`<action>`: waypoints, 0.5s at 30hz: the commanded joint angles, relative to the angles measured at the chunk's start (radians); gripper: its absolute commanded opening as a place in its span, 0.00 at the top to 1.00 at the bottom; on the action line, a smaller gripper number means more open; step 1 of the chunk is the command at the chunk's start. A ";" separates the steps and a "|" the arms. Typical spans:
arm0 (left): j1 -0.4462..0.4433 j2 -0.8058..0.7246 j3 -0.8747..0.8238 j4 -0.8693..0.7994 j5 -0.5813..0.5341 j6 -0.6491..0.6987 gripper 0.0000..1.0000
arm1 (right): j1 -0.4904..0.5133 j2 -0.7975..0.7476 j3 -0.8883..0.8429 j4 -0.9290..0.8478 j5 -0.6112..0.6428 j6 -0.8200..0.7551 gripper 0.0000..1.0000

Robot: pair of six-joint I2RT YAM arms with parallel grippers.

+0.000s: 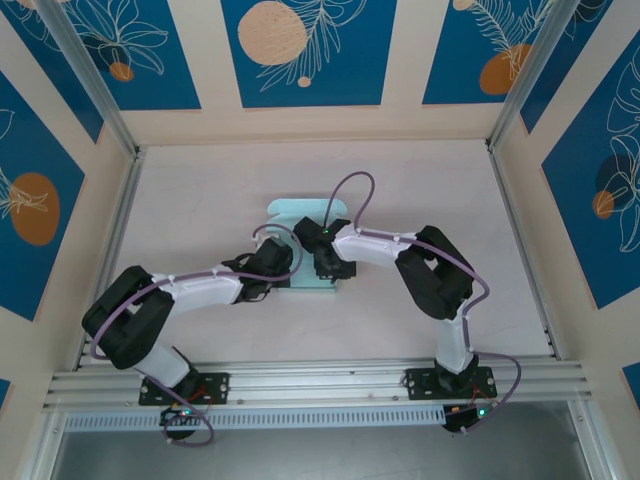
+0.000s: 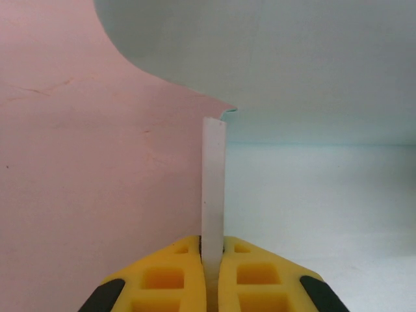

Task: Fold the paper box

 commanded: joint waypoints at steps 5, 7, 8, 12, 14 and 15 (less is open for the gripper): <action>-0.001 -0.034 -0.006 -0.085 -0.150 -0.066 1.00 | -0.018 0.132 0.016 -0.351 0.213 0.065 0.87; -0.001 -0.037 -0.007 -0.098 -0.165 -0.078 1.00 | -0.022 0.148 0.005 -0.339 0.203 0.060 0.92; 0.000 -0.039 -0.009 -0.100 -0.169 -0.082 1.00 | -0.022 0.152 0.002 -0.331 0.196 0.057 0.95; -0.001 -0.047 -0.015 -0.094 -0.173 -0.085 1.00 | -0.017 0.154 -0.002 -0.292 0.152 0.039 0.92; 0.000 -0.043 -0.014 -0.085 -0.159 -0.087 1.00 | -0.005 0.135 -0.001 -0.256 0.122 0.019 0.85; -0.001 -0.041 -0.011 -0.084 -0.155 -0.090 1.00 | 0.000 0.125 0.004 -0.238 0.106 0.010 0.84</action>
